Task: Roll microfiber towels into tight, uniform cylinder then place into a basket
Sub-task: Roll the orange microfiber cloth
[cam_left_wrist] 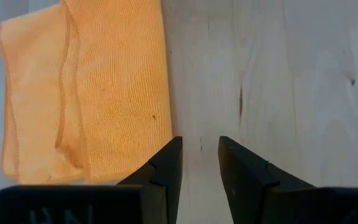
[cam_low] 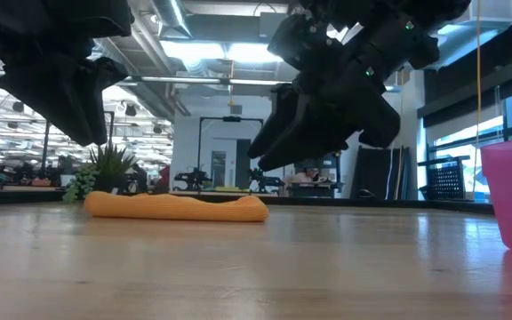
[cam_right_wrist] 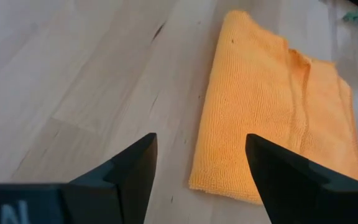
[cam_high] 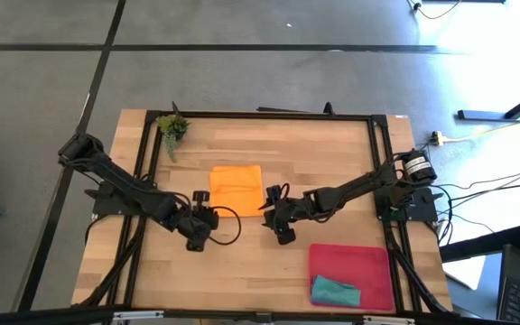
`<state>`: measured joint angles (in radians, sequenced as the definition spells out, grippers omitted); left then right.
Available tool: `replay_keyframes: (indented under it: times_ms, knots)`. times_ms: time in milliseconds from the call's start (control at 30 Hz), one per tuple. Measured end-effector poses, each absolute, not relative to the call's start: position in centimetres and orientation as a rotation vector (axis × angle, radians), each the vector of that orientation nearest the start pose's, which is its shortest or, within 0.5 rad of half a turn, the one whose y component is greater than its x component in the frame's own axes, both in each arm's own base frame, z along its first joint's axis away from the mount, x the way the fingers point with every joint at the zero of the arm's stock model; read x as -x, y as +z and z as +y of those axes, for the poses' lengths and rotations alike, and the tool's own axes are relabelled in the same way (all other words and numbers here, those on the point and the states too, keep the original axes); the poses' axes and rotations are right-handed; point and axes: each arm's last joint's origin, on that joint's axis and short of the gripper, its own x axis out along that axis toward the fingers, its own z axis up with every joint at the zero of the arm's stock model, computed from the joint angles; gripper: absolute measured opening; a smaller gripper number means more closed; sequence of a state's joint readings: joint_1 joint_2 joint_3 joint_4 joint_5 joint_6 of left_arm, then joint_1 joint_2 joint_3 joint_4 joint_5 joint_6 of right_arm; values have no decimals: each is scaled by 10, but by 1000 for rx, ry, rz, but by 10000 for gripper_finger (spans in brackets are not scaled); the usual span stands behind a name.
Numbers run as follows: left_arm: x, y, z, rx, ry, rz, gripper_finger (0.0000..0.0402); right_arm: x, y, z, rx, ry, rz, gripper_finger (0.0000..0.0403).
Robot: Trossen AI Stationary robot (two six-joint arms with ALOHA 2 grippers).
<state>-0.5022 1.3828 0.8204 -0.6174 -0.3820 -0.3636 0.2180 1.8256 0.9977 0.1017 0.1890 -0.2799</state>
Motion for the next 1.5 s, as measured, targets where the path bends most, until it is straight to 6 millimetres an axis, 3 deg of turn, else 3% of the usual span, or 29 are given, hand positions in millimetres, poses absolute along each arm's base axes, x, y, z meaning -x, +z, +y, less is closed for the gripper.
replay_keyframes:
  times_ms: [467,767,1267,1500]
  knots:
    - [-226,194,-99,-95,123,1081,95,-361,155,74,398,122,706,245]
    - [-226,194,-99,-103,107,1087,44,-361,155,74,398,122,706,245]
    - [-227,194,-98,-75,126,1087,127,-361,155,75,396,130,706,245]
    - [-231,170,-97,-199,180,1142,128,-365,137,76,414,138,727,245]
